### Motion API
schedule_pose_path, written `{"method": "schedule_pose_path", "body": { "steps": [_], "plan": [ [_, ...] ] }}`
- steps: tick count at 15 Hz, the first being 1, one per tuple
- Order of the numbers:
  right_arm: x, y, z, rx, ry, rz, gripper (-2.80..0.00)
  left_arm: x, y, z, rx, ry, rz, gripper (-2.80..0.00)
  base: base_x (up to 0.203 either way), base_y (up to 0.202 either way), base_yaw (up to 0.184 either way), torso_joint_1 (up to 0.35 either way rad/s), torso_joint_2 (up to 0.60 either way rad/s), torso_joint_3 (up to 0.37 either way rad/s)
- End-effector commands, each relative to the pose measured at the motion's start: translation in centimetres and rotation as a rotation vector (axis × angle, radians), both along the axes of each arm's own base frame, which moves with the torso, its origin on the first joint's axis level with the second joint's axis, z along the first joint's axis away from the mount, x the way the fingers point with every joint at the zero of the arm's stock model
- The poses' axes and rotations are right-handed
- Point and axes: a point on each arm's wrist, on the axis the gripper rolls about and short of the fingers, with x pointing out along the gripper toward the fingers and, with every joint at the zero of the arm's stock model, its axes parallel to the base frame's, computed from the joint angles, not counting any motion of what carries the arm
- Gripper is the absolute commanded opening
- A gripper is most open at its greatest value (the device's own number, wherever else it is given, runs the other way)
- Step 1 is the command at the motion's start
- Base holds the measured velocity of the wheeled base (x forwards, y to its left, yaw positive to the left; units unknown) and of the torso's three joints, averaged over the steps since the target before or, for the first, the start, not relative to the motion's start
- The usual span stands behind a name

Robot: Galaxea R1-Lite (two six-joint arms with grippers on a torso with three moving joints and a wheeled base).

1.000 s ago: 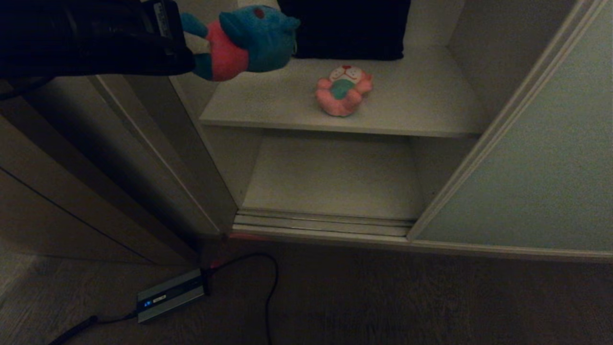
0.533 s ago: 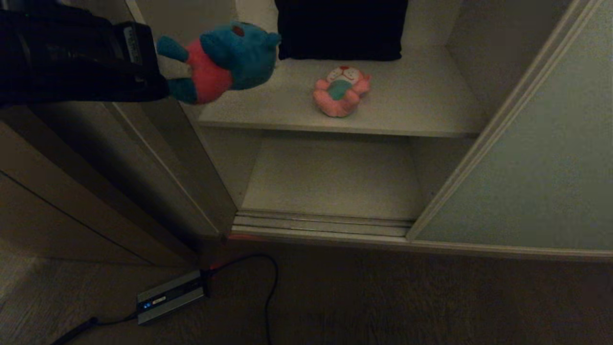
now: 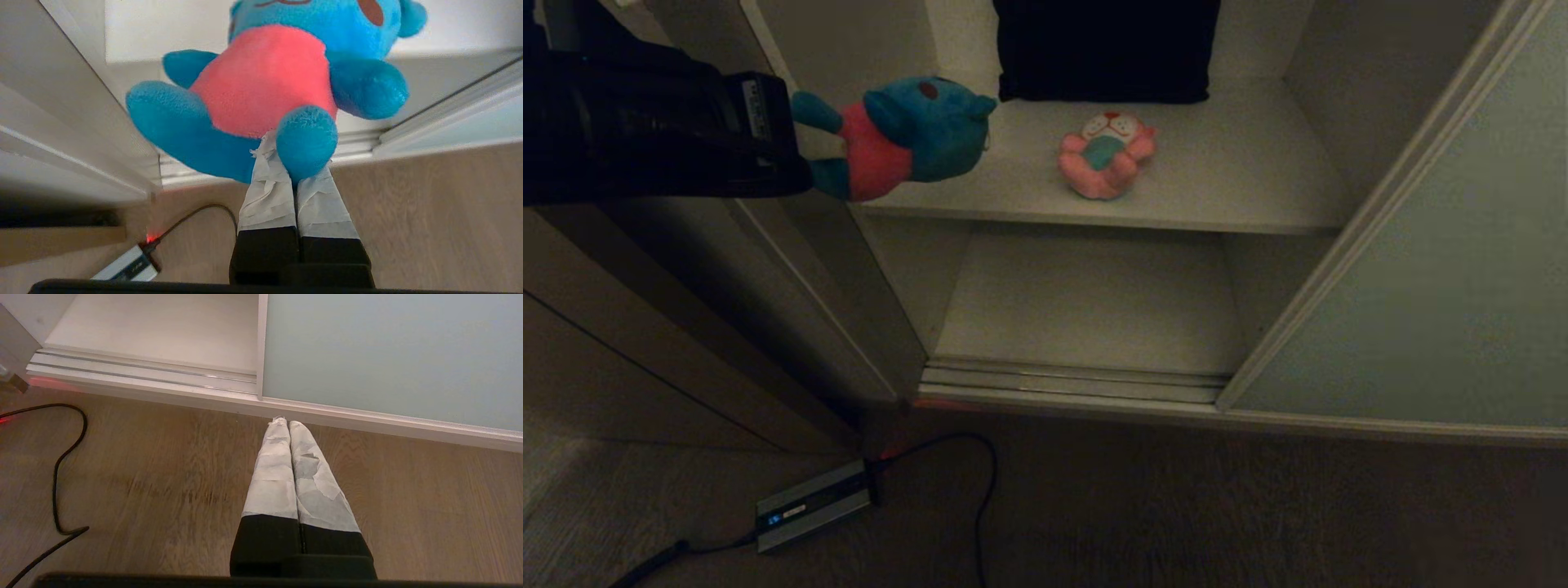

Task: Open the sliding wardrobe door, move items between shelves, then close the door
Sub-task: Place the blue doll on the lower shelf

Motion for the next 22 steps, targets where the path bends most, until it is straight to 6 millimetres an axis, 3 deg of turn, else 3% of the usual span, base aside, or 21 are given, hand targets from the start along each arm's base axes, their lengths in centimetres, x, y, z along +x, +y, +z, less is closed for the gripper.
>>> {"method": "schedule_pose_path", "body": {
  "steps": [1,8,13,17,22],
  "plan": [
    [0.0,0.0,-0.1,0.000,0.005,0.001,-2.80,0.2,-0.1,-0.1,-0.002,0.006,0.002,-2.80,0.000,0.000,0.000,0.000,0.00,0.000],
    [0.0,0.0,-0.1,0.000,0.005,0.001,-2.80,1.0,-0.3,-0.9,0.011,0.035,0.004,-2.80,0.000,0.000,0.000,0.001,0.00,-0.074],
    [0.0,0.0,-0.1,0.000,0.004,0.000,-2.80,1.4,-0.5,-3.2,0.037,0.112,0.005,-2.80,0.000,0.000,0.000,0.003,0.00,-0.191],
    [0.0,0.0,-0.1,0.000,0.004,0.001,-2.80,0.3,-0.3,-5.1,0.053,0.176,-0.014,-2.80,0.000,0.000,0.000,0.003,0.00,-0.204],
    [0.0,0.0,-0.1,0.000,0.005,0.001,-2.80,2.1,-0.9,-7.1,0.064,0.247,-0.011,-2.80,0.000,0.000,0.000,0.003,0.00,-0.197]
  ]
}}
